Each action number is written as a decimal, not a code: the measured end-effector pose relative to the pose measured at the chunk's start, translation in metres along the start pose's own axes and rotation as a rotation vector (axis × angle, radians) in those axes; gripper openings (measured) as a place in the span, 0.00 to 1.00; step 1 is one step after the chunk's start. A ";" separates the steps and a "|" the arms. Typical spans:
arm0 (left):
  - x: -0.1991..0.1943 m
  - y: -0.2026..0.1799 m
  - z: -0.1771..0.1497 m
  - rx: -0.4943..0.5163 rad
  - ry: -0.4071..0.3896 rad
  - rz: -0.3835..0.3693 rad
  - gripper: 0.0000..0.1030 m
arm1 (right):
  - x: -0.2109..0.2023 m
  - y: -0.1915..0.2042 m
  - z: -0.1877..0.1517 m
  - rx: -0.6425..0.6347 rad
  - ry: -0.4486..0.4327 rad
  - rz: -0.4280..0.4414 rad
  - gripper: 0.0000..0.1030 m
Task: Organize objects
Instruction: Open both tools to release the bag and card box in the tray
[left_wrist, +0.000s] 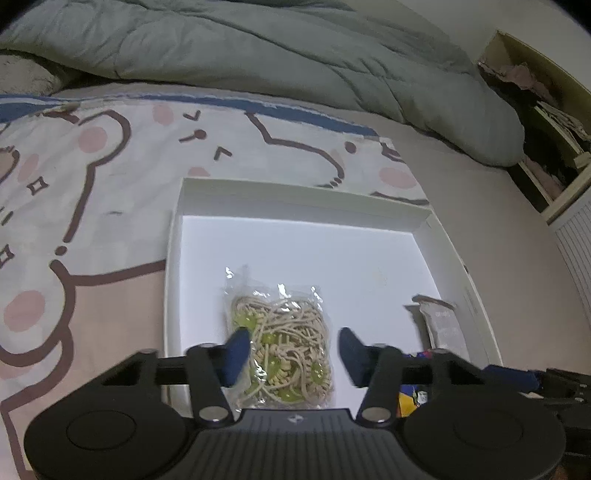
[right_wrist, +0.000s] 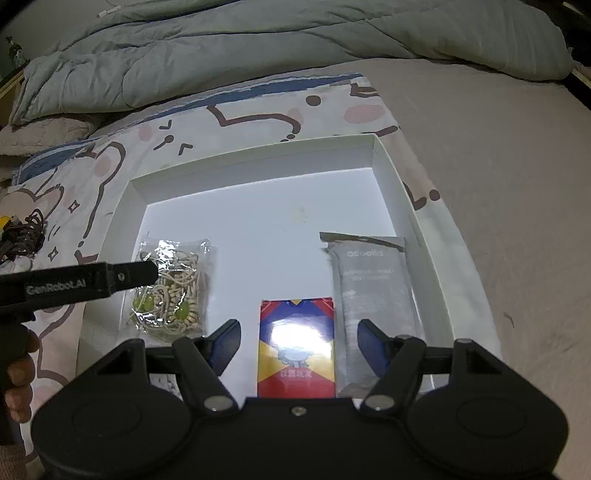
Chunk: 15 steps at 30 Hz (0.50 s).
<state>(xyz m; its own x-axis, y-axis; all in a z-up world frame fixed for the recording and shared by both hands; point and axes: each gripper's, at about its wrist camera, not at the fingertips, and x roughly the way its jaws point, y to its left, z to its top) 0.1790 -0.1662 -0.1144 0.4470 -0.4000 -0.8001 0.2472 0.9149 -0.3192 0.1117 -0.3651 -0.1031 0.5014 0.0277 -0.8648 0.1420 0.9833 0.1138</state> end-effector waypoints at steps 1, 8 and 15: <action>0.001 0.000 -0.001 0.006 0.008 -0.009 0.40 | -0.001 0.000 0.000 -0.001 -0.001 0.000 0.68; 0.016 -0.008 -0.010 0.072 0.043 -0.002 0.35 | 0.000 0.001 0.000 -0.005 0.001 0.005 0.68; 0.023 -0.013 -0.014 0.134 0.041 0.028 0.35 | 0.004 0.002 0.000 -0.019 0.015 0.006 0.68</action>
<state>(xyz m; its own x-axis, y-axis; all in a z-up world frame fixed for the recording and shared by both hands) 0.1742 -0.1865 -0.1356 0.4204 -0.3697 -0.8286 0.3492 0.9088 -0.2284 0.1134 -0.3632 -0.1064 0.4895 0.0361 -0.8713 0.1229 0.9863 0.1099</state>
